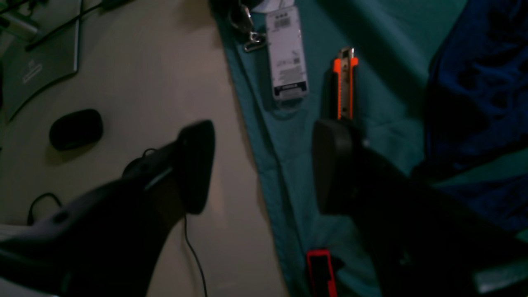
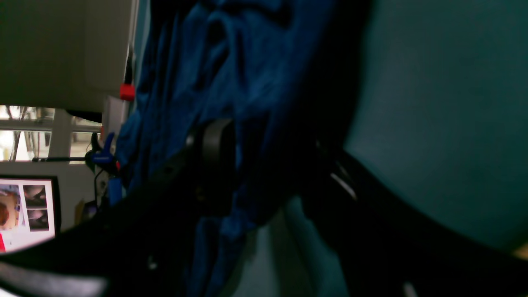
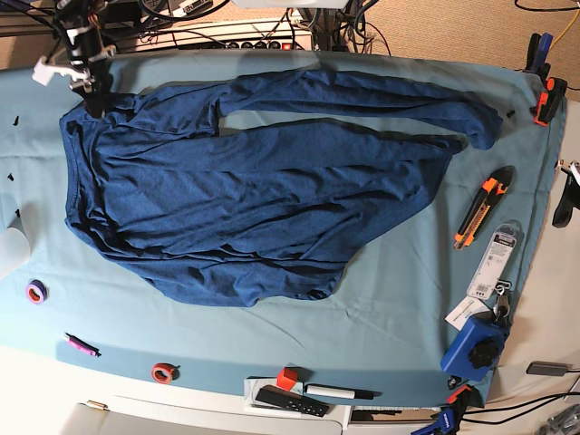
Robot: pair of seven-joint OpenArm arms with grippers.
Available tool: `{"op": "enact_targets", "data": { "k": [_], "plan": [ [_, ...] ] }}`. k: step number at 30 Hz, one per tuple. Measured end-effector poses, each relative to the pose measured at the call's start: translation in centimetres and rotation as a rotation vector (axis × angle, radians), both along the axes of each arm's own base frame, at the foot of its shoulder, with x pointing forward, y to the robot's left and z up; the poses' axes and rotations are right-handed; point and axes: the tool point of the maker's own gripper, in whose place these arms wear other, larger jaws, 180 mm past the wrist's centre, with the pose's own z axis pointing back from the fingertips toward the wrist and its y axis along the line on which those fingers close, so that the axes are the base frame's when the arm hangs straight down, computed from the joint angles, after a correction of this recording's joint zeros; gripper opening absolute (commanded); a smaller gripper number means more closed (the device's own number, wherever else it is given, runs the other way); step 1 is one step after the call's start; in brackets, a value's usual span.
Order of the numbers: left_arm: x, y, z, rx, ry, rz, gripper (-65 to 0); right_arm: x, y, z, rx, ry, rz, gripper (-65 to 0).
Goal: Layout the t-shirt on the table in an organized manner, then fold the t-shirt properly
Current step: 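Move the left gripper down to the sleeve cuff and grasp it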
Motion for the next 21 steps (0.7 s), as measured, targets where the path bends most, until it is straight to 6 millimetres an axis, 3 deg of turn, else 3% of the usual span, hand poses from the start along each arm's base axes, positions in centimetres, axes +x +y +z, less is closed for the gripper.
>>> {"op": "enact_targets", "data": {
  "k": [11,12,15,21],
  "plan": [
    [0.0,0.0,0.0,0.000,0.000,0.000,-28.8,0.7,1.7,0.0,-0.028,-0.005,0.110,-39.3],
    [0.0,0.0,0.0,0.000,0.000,0.000,-28.8,0.7,1.7,0.0,-0.029,-0.005,0.110,-42.4],
    [0.0,0.0,0.0,-0.003,0.000,0.001,-28.8,0.4,2.4,-0.4,-0.031,0.021,0.171,-65.0],
    [-0.4,-0.9,-1.2,-0.100,0.014,0.044,-28.8,0.5,3.2,-0.2,-0.026,0.003,0.226,-65.0]
  ]
}}
